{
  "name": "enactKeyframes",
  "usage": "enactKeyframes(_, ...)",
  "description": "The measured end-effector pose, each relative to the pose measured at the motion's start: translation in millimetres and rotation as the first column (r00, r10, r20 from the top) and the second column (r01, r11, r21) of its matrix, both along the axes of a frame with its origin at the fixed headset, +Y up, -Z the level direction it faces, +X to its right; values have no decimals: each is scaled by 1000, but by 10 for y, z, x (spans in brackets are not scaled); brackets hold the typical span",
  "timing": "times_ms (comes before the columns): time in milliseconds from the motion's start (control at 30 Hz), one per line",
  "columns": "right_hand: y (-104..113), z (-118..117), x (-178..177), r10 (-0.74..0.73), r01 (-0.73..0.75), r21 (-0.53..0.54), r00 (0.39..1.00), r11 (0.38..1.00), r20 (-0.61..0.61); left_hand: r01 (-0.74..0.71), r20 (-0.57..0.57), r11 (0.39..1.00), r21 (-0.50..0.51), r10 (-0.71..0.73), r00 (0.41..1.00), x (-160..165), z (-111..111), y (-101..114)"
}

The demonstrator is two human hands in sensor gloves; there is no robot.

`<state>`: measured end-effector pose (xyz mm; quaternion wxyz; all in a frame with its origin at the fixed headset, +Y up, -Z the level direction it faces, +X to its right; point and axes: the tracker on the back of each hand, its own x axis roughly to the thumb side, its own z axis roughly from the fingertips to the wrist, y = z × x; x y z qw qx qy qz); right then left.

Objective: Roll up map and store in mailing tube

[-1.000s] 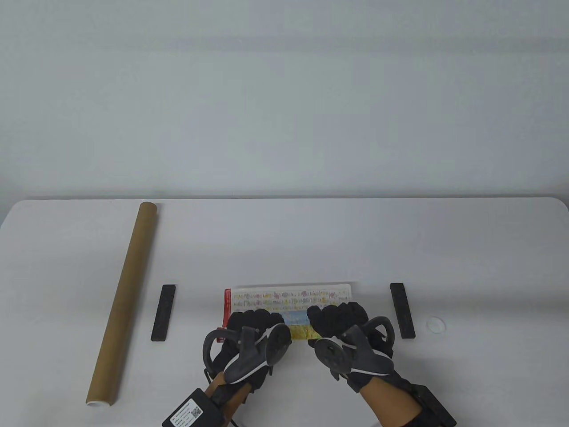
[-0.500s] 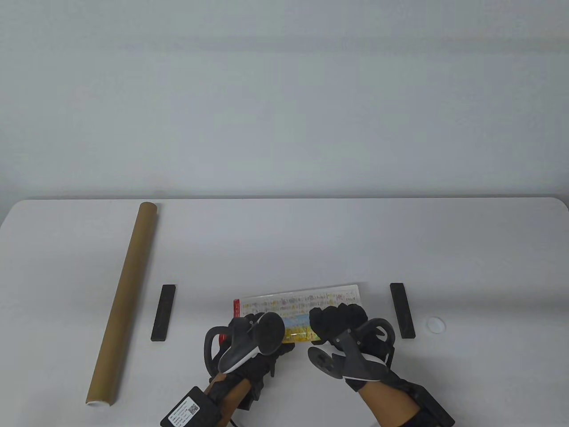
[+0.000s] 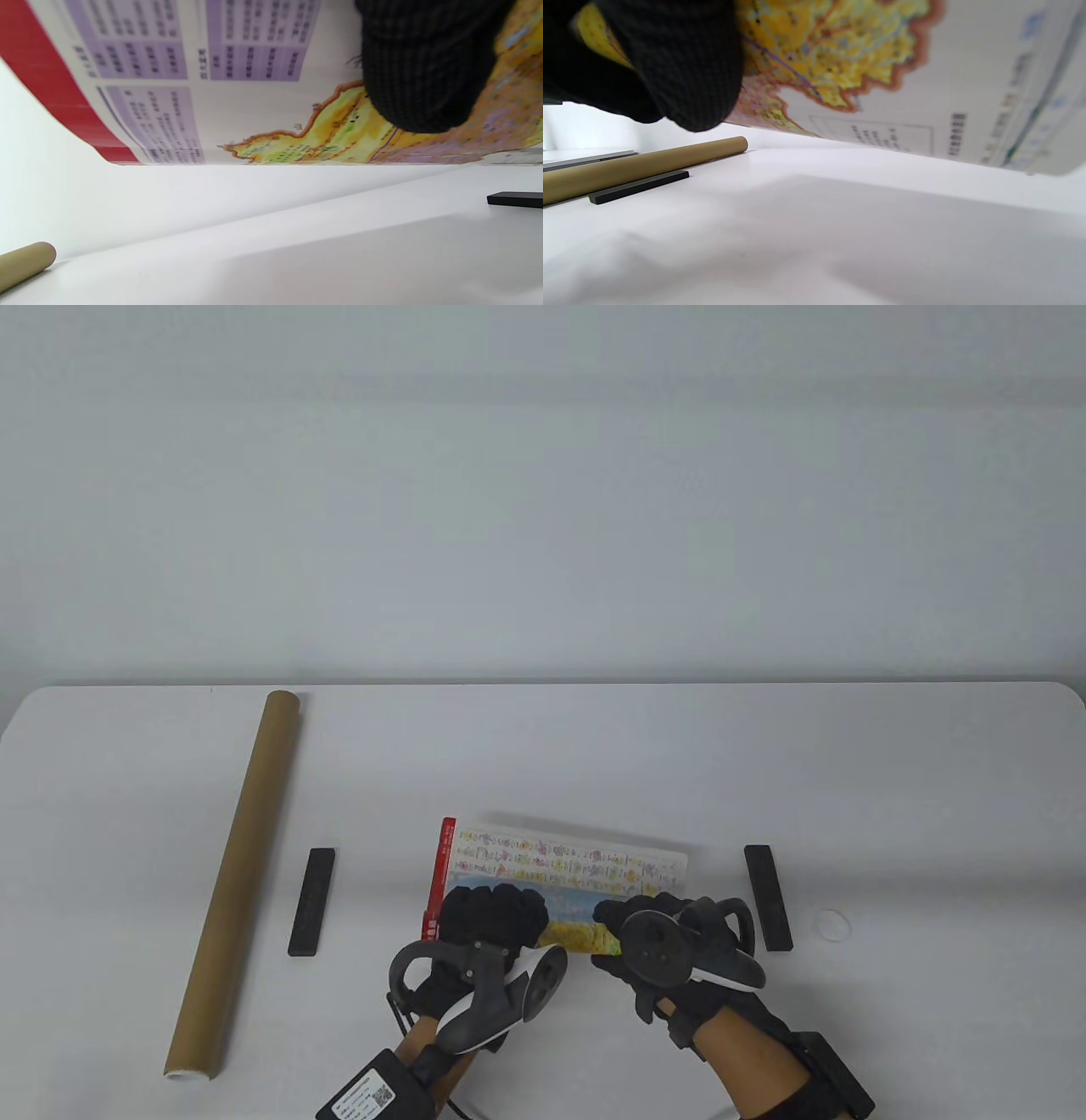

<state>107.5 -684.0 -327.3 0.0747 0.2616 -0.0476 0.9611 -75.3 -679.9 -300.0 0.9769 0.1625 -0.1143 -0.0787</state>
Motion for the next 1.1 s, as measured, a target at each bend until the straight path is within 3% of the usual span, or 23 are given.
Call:
enactKeyframes(267,15,102,-71,106,-105,154,994,982,3,-76,-26,981,-180,72,997,-59,-80,-13)
enactKeyframes(533,68,251,-190,260,-253,354,965,901,26,-283,-108,839,-465,263,959,-206,-226,-101)
enactKeyframes(667,74,264,-202,275,-264,378,961,887,27,-322,-118,776,-543,309,944,-246,-273,-150)
enactKeyframes(767,63,239,-196,270,-260,341,963,904,18,-307,-99,773,-555,305,947,-238,-280,-175)
enactKeyframes(900,44,206,-181,270,-262,313,963,913,20,-265,-74,821,-506,265,962,-194,-249,-168)
enactKeyframes(1100,31,138,-125,213,-213,233,977,949,26,-141,-34,938,-318,138,990,-116,-153,-101)
